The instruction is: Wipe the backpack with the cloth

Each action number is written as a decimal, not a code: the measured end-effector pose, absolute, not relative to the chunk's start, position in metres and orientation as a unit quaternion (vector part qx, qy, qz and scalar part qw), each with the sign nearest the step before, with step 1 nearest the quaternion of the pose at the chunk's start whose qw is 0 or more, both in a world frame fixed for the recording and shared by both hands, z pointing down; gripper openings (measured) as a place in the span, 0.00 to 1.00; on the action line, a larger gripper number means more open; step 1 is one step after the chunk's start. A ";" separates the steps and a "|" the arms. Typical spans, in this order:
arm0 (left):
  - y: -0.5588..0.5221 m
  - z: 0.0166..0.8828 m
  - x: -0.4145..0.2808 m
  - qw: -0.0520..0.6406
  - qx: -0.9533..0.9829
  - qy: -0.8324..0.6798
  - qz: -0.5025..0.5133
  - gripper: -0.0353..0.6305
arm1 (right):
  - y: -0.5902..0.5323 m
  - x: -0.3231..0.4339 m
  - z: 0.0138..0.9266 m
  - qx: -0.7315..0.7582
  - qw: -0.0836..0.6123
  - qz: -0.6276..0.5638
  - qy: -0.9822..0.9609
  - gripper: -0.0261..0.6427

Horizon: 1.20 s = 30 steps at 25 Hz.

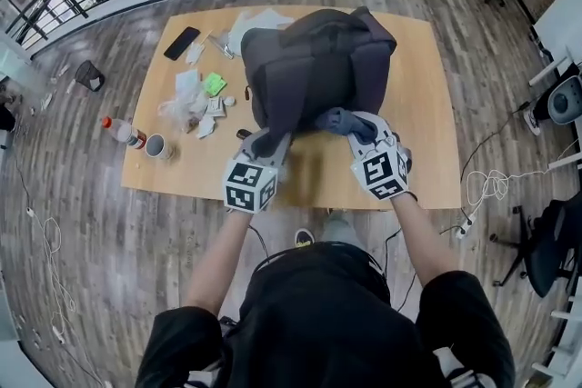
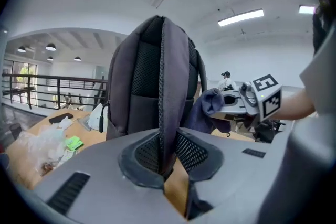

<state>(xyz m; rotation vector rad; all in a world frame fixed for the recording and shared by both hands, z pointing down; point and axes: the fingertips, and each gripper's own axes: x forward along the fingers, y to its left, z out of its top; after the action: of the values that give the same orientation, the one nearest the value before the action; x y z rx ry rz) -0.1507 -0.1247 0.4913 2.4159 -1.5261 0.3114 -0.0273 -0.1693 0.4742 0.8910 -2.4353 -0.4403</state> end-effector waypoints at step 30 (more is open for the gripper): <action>-0.059 0.431 -0.194 0.135 0.868 -0.459 0.134 0.14 | -0.284 0.089 0.465 0.553 0.056 0.083 -0.827 0.10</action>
<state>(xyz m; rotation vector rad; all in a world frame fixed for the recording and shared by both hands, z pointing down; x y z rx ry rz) -0.1938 -0.0591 0.4306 2.5146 -1.3288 0.3872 0.0888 -0.2836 0.4651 1.6781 -2.5091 0.2518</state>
